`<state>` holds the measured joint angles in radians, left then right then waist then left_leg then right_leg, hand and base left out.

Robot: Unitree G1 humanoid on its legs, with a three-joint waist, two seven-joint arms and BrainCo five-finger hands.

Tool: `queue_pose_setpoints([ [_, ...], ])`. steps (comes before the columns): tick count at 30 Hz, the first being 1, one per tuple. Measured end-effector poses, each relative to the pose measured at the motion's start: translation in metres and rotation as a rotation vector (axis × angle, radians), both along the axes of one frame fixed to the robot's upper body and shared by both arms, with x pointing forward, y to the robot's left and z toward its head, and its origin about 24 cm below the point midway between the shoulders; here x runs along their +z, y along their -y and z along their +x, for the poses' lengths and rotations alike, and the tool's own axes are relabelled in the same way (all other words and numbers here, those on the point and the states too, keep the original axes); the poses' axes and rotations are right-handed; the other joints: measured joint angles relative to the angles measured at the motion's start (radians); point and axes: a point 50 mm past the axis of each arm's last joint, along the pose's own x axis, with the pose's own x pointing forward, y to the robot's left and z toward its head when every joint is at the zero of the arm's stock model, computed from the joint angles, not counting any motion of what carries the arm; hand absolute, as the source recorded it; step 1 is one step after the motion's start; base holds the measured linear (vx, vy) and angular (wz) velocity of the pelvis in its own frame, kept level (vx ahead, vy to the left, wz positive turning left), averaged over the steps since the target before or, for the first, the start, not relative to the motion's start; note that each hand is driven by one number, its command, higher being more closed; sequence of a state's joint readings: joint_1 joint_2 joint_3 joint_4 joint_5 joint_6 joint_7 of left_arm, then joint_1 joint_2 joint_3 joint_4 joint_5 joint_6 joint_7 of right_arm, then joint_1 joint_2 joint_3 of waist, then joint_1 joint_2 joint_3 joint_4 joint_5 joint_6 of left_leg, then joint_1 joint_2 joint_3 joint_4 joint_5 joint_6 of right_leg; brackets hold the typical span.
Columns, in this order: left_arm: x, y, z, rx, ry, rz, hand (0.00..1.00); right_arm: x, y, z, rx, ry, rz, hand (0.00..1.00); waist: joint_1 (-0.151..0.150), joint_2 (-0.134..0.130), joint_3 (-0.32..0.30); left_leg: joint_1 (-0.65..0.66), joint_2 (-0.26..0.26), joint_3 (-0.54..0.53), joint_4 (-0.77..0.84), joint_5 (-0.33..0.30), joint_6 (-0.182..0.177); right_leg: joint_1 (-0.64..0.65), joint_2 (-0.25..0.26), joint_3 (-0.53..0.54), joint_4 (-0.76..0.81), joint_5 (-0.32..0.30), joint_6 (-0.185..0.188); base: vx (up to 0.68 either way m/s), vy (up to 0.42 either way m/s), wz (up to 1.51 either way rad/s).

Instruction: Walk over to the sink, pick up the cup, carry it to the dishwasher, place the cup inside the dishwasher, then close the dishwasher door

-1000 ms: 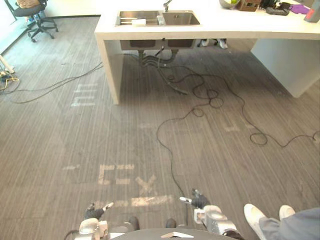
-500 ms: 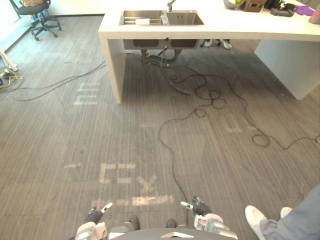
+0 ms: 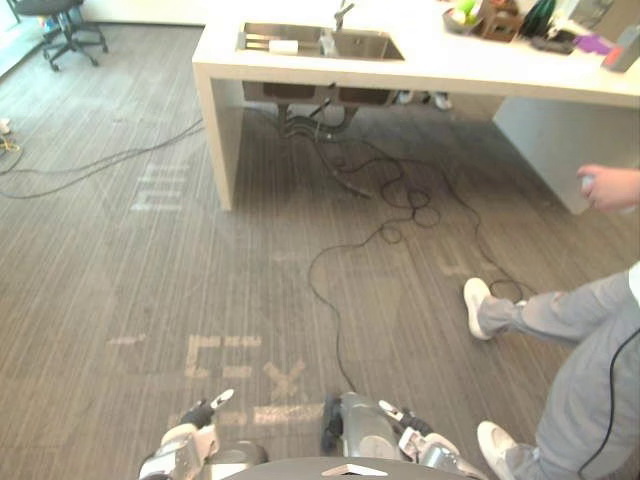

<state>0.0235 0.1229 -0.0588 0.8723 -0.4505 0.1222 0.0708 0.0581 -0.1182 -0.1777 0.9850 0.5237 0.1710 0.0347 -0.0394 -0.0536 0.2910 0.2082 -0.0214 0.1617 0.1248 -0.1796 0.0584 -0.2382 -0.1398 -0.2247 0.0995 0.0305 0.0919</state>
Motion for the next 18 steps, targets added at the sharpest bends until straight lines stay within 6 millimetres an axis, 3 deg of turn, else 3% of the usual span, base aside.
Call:
queue_pose_setpoints([
  [3,0.009,0.015,0.015,-0.017,0.09,-0.031,0.0,-0.01,-0.004,-0.037,-0.104,-0.094,0.041,0.0,-0.01,-0.004,0.051,0.06,0.008,-0.028,0.105,-0.121,-0.041,0.028,-0.019,-0.001,0.012,-0.015,0.0,0.33,-0.223,0.28],
  [4,0.013,0.017,0.019,-0.014,0.125,-0.034,0.0,-0.014,-0.008,-0.058,-0.128,-0.152,0.061,0.0,-0.008,-0.012,0.043,0.087,0.016,-0.032,0.13,-0.175,-0.063,0.043,-0.021,0.004,0.025,0.003,-0.029,0.38,-0.211,0.18],
  [5,0.016,0.021,0.023,-0.014,0.153,-0.045,0.0,-0.014,-0.007,-0.063,-0.148,-0.164,0.068,0.0,-0.013,0.012,0.04,0.092,0.048,-0.036,0.141,-0.205,-0.075,0.023,-0.002,-0.008,0.083,0.036,-0.049,0.47,-0.257,0.13],
  [6,0.019,0.027,0.027,-0.027,0.178,-0.055,0.0,-0.013,-0.001,-0.066,-0.169,-0.159,0.062,0.0,-0.028,0.053,0.025,0.094,0.084,-0.045,0.131,-0.225,-0.078,-0.005,0.023,-0.017,0.14,0.037,-0.061,0.5,-0.257,0.25],
  [7,0.023,0.032,0.031,-0.05,0.215,-0.058,0.0,-0.013,0.004,-0.071,-0.184,-0.159,0.048,0.0,-0.043,0.064,-0.003,0.104,0.121,-0.056,0.1,-0.241,-0.062,-0.04,0.052,-0.027,0.205,0.03,-0.089,0.64,-0.347,0.42],
  [8,0.025,0.034,0.03,-0.055,0.233,-0.06,0.0,-0.013,0.004,-0.079,-0.214,-0.162,0.054,0.0,-0.048,0.081,-0.013,0.122,0.135,-0.079,0.103,-0.225,-0.057,-0.045,0.069,-0.054,0.234,0.019,-0.136,0.82,-0.459,0.28],
  [9,0.03,0.039,0.035,-0.055,0.276,-0.07,0.0,-0.012,0.008,-0.07,-0.235,-0.123,0.042,0.0,-0.036,0.089,-0.017,0.058,0.153,-0.085,0.29,-0.15,-0.109,-0.043,0.088,-0.065,0.281,-0.046,-0.185,0.71,-0.418,0.12],
  [10,0.032,0.041,0.038,-0.061,0.294,-0.07,0.0,-0.011,0.008,-0.066,-0.235,-0.106,0.041,0.0,-0.036,0.088,-0.021,0.021,0.162,-0.085,0.363,-0.106,-0.138,-0.032,0.092,-0.066,0.287,-0.065,-0.184,0.6,-0.346,-0.04],
  [12,0.039,0.05,0.041,-0.081,0.347,-0.083,0.0,-0.008,0.017,-0.053,-0.2,-0.039,0.016,0.0,-0.029,0.11,-0.031,-0.116,0.203,-0.112,0.683,0.087,-0.229,0.038,0.117,-0.069,0.275,-0.135,-0.196,0.48,-0.225,0.06],
  [13,0.041,0.052,0.042,-0.085,0.364,-0.085,0.0,-0.006,0.019,-0.049,-0.185,-0.022,0.009,0.0,-0.027,0.121,-0.031,-0.165,0.227,-0.103,0.801,0.085,-0.212,0.068,0.131,-0.07,0.262,-0.145,-0.198,0.58,-0.213,0.06],
  [14,0.047,0.055,0.046,-0.085,0.396,-0.084,0.0,-0.004,0.024,-0.039,-0.167,0.013,-0.005,0.0,-0.022,0.137,-0.028,-0.25,0.259,-0.091,0.978,0.049,-0.156,0.145,0.161,-0.076,0.221,-0.164,-0.199,0.57,-0.17,0.05],
  [15,0.054,0.056,0.051,-0.074,0.432,-0.079,0.0,-0.001,0.025,-0.028,-0.161,0.051,-0.006,0.0,-0.017,0.133,-0.025,-0.321,0.253,-0.08,1.036,0.014,-0.128,0.222,0.178,-0.078,0.171,-0.177,-0.196,0.57,-0.166,0.04],
  [16,0.058,0.056,0.055,-0.07,0.456,-0.078,0.0,0.0,0.025,-0.022,-0.16,0.069,-0.006,0.0,-0.013,0.132,-0.024,-0.352,0.239,-0.078,1.023,-0.001,-0.122,0.253,0.179,-0.079,0.15,-0.181,-0.196,0.51,-0.149,-0.06],
  [18,0.086,0.059,0.072,-0.05,0.593,-0.074,0.0,0.009,0.029,0.006,-0.136,0.149,-0.007,0.0,0.022,0.128,-0.025,-0.443,0.172,-0.004,0.775,-0.045,-0.104,0.331,0.171,-0.062,0.08,-0.184,-0.201,0.47,-0.127,-0.28],
])
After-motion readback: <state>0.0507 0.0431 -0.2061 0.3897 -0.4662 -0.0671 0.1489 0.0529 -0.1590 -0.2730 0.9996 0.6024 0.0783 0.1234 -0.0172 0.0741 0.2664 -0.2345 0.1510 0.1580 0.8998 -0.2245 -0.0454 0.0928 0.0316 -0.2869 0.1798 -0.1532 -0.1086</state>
